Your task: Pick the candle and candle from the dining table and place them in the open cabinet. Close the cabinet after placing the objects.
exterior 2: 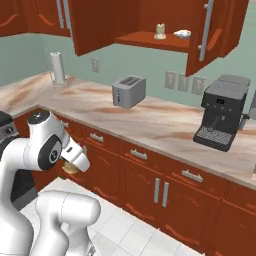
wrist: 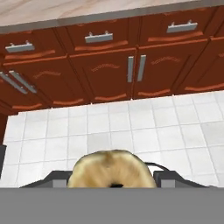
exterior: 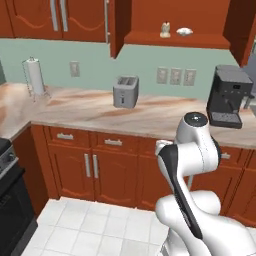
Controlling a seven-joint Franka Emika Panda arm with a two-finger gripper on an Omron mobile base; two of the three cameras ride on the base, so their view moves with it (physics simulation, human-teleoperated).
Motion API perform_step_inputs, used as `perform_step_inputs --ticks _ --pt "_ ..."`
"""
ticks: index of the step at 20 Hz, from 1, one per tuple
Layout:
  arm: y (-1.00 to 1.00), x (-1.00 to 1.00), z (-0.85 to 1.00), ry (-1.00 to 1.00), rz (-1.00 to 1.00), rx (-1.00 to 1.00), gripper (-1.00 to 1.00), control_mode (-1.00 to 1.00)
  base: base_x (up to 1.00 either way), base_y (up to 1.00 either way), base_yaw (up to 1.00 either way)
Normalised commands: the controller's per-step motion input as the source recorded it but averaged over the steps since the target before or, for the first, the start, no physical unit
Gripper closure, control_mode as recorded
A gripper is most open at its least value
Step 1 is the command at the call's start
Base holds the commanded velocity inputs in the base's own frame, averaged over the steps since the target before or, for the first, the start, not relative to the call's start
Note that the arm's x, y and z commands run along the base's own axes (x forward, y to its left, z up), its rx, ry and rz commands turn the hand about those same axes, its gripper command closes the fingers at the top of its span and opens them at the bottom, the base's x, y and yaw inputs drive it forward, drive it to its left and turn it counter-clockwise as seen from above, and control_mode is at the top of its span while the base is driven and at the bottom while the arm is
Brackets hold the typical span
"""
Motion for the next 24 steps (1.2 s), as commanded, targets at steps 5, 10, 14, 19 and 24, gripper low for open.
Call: perform_step_inputs --ticks 5,10,14,19,24 --pt "0.00 0.00 0.00 0.00 0.00 0.00 1.00 1.00 0.42 0.41 -0.42" --pt "0.00 0.00 0.00 0.00 0.00 0.00 1.00 1.00 0.38 0.40 -0.41" --pt "0.00 0.00 0.00 0.00 0.00 0.00 1.00 1.00 0.57 0.44 -0.27" --pt "0.00 0.00 0.00 0.00 0.00 0.00 1.00 1.00 0.49 0.24 -0.12" --pt "0.00 0.00 0.00 0.00 0.00 0.00 1.00 1.00 0.23 0.01 -0.02"
